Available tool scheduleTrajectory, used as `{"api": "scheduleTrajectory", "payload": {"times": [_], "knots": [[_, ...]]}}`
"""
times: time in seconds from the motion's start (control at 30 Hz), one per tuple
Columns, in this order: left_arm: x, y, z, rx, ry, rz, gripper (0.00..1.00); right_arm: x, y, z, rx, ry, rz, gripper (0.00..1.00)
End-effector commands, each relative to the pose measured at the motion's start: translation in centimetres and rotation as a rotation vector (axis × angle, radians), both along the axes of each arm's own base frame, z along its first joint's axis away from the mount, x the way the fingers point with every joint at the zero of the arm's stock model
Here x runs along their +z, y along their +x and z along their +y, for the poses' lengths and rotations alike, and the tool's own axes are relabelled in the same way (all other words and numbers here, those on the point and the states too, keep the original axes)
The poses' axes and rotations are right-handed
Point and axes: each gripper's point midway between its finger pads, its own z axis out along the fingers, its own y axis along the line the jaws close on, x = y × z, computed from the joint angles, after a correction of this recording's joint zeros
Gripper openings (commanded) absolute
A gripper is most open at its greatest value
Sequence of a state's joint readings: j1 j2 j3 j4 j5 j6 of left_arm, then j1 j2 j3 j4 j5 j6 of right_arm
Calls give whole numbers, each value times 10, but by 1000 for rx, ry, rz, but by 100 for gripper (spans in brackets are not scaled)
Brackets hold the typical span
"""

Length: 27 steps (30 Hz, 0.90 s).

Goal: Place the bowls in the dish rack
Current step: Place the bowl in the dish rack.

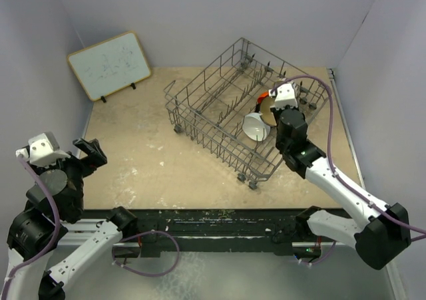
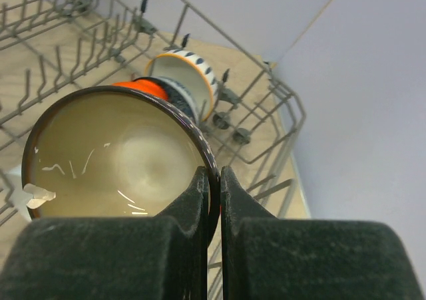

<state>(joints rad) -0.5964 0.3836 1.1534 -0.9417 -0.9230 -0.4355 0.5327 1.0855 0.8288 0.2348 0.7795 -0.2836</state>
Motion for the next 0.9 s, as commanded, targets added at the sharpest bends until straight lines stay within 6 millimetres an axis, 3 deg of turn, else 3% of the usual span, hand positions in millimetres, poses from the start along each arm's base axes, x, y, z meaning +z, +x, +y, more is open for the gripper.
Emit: {"api": "scheduleTrajectory", "payload": {"times": [0.0,0.3,0.5,0.87], "knots": [[0,9,-9,-16,-26,-12,99,43,3,17,89,181,-245,0],[-3,13,-12,-21,-9,-2,99,13,8,11,9,266,-303,0],[-3,15,-11,-13,11,9,99,14,5,16,60,304,-368,0],[-9,23,-18,-19,16,27,99,9,8,10,33,183,-395,0]]}}
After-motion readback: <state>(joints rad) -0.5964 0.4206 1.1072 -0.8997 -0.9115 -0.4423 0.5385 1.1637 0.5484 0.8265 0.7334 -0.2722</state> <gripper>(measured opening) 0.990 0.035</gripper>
